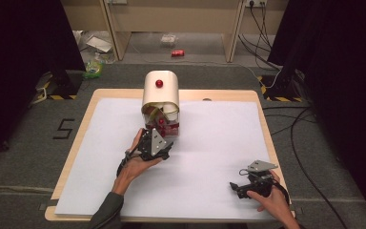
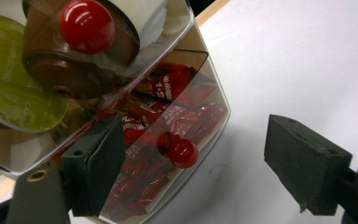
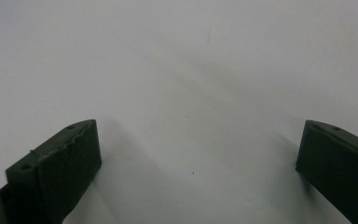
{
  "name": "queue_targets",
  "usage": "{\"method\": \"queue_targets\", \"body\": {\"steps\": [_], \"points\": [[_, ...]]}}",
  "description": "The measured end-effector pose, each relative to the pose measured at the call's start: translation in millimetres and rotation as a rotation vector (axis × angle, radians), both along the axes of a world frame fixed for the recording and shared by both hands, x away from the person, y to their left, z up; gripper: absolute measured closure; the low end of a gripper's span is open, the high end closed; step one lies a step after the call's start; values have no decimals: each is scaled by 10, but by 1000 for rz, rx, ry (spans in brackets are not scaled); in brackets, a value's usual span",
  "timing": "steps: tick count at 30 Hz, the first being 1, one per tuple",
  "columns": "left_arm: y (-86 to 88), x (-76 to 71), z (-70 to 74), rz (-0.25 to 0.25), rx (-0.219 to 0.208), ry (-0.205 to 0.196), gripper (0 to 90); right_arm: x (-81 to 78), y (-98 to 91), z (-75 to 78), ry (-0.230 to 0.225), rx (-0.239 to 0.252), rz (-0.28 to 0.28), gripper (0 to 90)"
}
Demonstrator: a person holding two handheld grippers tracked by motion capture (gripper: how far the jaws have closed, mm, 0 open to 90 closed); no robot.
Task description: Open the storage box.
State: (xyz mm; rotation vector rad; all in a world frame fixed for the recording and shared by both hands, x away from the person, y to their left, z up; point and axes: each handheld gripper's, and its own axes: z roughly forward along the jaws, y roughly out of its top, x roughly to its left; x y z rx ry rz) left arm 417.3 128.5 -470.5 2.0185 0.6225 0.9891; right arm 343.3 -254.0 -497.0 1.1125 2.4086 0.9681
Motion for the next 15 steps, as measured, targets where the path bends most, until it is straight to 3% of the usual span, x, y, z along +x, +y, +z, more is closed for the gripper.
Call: {"method": "queue_targets", "body": {"steps": [3, 5, 15], "points": [[-8, -3, -5, -1, 23, -10, 207, 0, 1, 0, 1, 1, -1, 3], [-29, -8, -15, -6, 65, -27, 209, 0, 0, 0, 0, 0, 0, 3], [-103, 8, -38, -9, 122, -59, 207, 1, 0, 0, -1, -1, 1, 3]]}}
